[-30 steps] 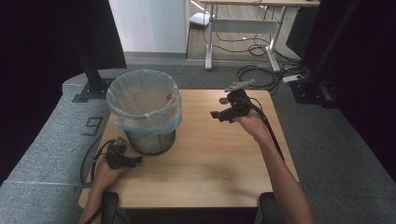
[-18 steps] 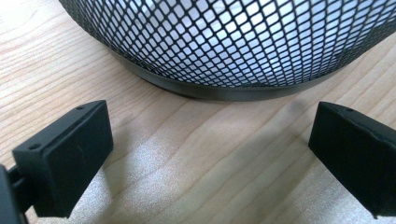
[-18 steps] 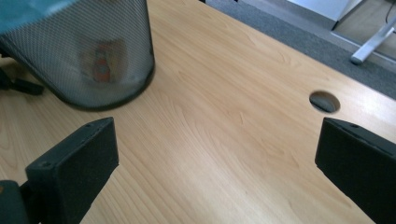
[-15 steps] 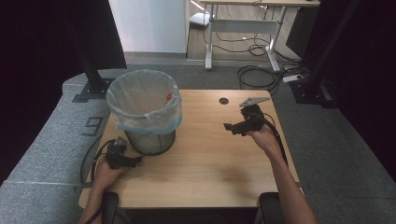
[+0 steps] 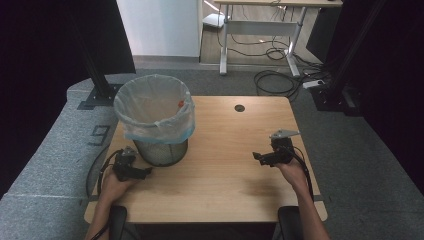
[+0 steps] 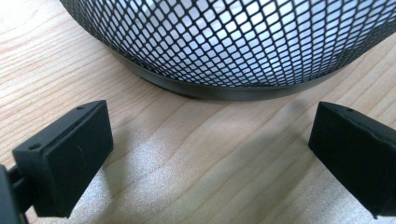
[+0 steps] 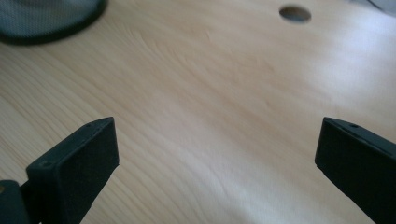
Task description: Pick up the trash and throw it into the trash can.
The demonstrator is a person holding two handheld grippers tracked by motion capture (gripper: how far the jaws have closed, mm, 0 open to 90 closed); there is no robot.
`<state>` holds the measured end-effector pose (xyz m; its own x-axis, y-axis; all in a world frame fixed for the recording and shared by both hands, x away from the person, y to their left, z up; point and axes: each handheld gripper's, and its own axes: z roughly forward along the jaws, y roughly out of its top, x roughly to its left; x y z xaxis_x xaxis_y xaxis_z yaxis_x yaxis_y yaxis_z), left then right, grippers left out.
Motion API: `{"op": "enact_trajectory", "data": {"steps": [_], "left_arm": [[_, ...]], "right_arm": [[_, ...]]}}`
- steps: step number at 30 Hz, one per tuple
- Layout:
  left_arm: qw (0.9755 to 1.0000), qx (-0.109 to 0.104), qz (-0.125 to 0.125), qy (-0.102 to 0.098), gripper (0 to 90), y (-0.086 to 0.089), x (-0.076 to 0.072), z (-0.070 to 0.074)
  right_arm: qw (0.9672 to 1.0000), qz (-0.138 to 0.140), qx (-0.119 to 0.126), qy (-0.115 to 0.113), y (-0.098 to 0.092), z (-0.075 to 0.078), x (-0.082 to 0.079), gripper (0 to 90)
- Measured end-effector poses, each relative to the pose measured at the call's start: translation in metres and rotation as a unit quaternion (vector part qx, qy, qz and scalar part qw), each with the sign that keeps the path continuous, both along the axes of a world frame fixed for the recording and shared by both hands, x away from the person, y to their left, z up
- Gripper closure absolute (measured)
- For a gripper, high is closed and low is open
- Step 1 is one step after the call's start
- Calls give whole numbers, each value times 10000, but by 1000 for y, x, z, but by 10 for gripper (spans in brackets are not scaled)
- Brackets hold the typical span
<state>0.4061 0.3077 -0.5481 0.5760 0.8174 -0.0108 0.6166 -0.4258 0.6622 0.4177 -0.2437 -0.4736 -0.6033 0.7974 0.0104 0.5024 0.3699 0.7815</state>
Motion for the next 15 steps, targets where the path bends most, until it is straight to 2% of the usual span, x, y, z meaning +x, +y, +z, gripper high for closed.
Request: {"op": "enact_trajectory", "data": {"steps": [3,7,10,11,13,15], "left_arm": [[10000,5,3,-1,0,0,0,0],[10000,4,9,-2,0,0,0,0],[10000,3,10,-2,0,0,0,0],[10000,3,10,-2,0,0,0,0],[10000,3,12,-3,0,0,0,0],[10000,3,11,-2,0,0,0,0]], "right_arm": [[9999,-124,-58,86,-9,-20,-6,0],[9991,-331,55,256,-19,-46,-15,0],[9984,-442,84,356,-24,-61,-20,0],[9984,-442,84,356,-24,-61,-20,0],[9974,-538,56,466,-28,-74,-25,0],[9972,-556,34,508,-29,-78,-27,0]]}}
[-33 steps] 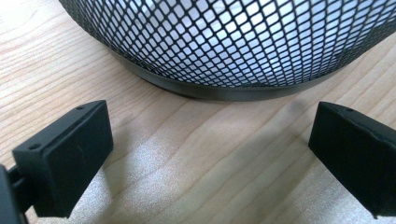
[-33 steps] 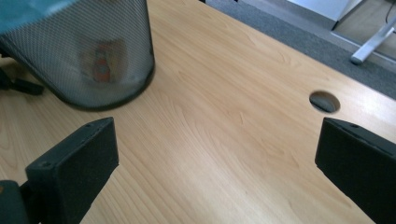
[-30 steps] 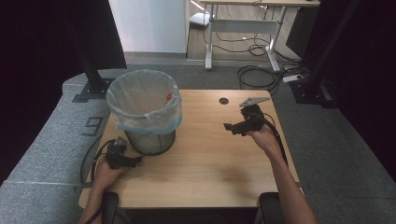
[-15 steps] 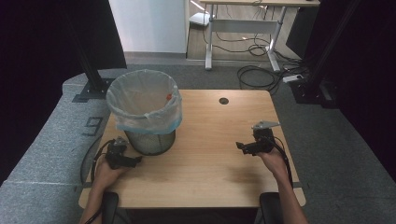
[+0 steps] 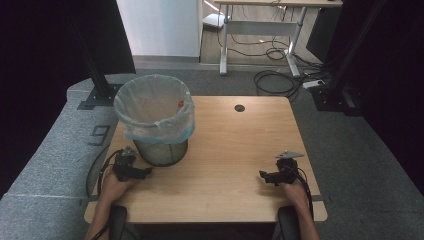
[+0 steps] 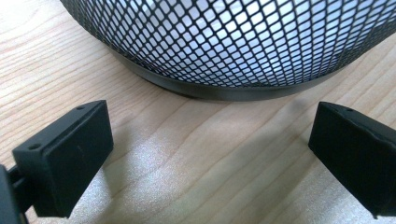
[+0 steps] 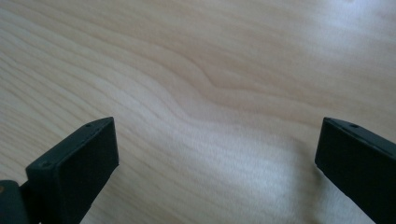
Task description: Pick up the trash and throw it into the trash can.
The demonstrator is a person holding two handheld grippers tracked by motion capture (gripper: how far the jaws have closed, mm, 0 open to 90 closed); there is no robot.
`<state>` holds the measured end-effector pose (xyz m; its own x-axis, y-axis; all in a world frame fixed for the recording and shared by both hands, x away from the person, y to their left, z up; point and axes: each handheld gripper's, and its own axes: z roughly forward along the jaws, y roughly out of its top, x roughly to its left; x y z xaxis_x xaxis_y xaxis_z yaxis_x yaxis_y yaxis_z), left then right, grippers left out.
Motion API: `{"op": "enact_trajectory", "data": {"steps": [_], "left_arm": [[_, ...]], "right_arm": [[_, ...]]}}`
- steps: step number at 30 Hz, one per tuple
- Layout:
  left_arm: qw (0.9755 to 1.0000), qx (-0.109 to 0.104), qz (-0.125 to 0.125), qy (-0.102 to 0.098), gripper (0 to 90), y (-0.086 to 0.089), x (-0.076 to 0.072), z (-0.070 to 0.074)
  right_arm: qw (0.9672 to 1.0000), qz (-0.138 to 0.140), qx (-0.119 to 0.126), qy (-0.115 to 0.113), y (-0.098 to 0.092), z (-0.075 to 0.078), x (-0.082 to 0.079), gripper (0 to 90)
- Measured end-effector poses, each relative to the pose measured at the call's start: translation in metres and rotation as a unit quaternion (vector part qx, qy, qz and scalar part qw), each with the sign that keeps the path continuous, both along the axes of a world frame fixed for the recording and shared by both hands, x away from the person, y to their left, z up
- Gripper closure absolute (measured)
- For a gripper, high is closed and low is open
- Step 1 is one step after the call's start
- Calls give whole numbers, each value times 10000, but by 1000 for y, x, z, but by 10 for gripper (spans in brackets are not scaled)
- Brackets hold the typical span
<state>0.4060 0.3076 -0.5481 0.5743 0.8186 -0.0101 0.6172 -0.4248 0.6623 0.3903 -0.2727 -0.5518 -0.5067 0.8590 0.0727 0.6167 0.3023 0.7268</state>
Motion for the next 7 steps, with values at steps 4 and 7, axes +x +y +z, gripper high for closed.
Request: {"op": "enact_trajectory", "data": {"steps": [4,7], "left_arm": [[10000,1,0,1,0,0,0,0],[10000,1,0,0,0,0,0,0]], "right_arm": [[9999,-13,-120,-51,-1,-5,-4,0],[9998,-34,-194,-95,-1,-5,-5,0]]}}
